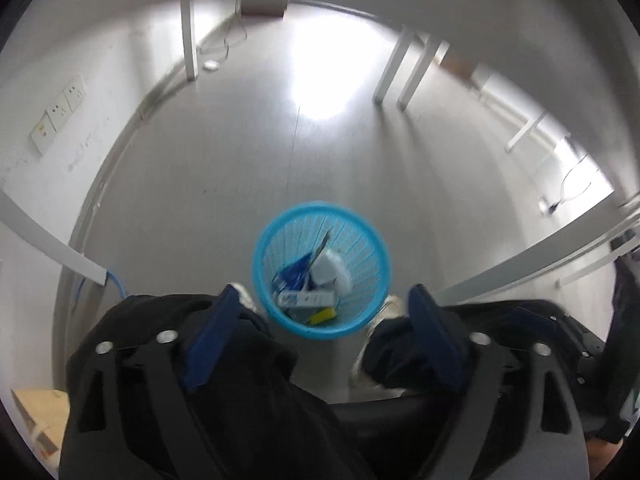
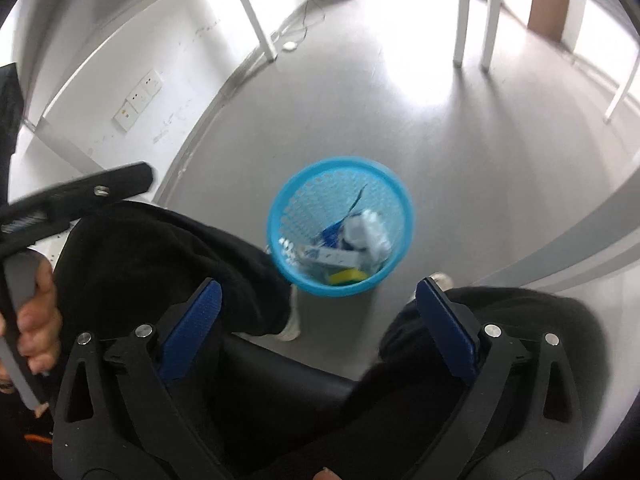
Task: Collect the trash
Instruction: 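Raise both grippers back toward the bottle and wrapper on the table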
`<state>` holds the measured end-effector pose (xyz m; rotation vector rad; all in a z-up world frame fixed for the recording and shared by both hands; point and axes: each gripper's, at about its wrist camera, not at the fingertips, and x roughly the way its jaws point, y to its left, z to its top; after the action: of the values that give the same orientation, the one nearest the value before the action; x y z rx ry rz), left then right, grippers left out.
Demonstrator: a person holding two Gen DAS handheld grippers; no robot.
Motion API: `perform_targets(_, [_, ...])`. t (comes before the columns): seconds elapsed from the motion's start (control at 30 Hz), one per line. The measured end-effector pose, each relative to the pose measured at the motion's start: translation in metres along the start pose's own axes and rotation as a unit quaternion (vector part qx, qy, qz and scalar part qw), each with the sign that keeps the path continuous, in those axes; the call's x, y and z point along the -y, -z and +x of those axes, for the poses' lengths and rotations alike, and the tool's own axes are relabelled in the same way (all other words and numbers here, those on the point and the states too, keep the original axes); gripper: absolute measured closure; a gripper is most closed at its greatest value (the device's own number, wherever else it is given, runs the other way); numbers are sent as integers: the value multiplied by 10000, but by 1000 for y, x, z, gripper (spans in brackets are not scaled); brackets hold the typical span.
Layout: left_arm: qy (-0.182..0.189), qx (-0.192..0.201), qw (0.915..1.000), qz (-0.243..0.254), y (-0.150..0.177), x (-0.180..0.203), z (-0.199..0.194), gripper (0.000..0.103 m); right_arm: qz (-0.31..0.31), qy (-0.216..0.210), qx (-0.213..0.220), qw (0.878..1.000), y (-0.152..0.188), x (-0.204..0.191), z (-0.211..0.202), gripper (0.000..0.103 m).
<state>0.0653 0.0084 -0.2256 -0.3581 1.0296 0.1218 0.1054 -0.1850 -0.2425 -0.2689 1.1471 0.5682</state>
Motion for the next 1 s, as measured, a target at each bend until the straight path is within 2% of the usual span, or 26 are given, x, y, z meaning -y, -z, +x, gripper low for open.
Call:
perform_targets(0.13, [29, 624, 9978, 220, 11, 7, -46, 13, -80, -54, 367, 9993, 2, -1, -39, 9])
perform_targets(0.2, [78, 1111, 9927, 467, 15, 16, -75, 5, -95, -197, 587, 9980, 3, -1, -60, 9])
perform_targets(0.23, [57, 1336, 9893, 580, 16, 21, -88, 6, -124, -273, 695, 9971, 2, -3, -71, 9])
perform_targets(0.33, [-37, 1678, 9838, 628, 6, 25, -115, 6, -272, -390, 1047, 9934, -3, -8, -103, 9])
perform_targets(0.47, [161, 2114, 9756, 569, -19, 24, -145, 6, -349, -288, 1576, 9865, -22, -9, -147, 9])
perform_targets(0.63, [334, 2188, 9749, 228, -53, 19, -163, 6, -202, -95, 2157, 9762, -55, -2, -193, 9])
perform_targets(0.77, [319, 2234, 9742, -5, -84, 17, -167, 6, -84, -150, 2229, 9747, -87, 6, -210, 9])
perform_targets(0.83, [170, 2432, 9697, 179, -94, 26, -173, 6, -22, -124, 2310, 9729, -102, 11, -215, 9])
perform_targets(0.9, [28, 2704, 9612, 549, -103, 41, -185, 6, 4, -77, 2372, 9714, -114, 13, -216, 9])
perform_targets(1.0, [4, 2809, 9564, 796, -125, 56, -186, 6, 79, -12, 2440, 9697, -143, 22, -217, 9])
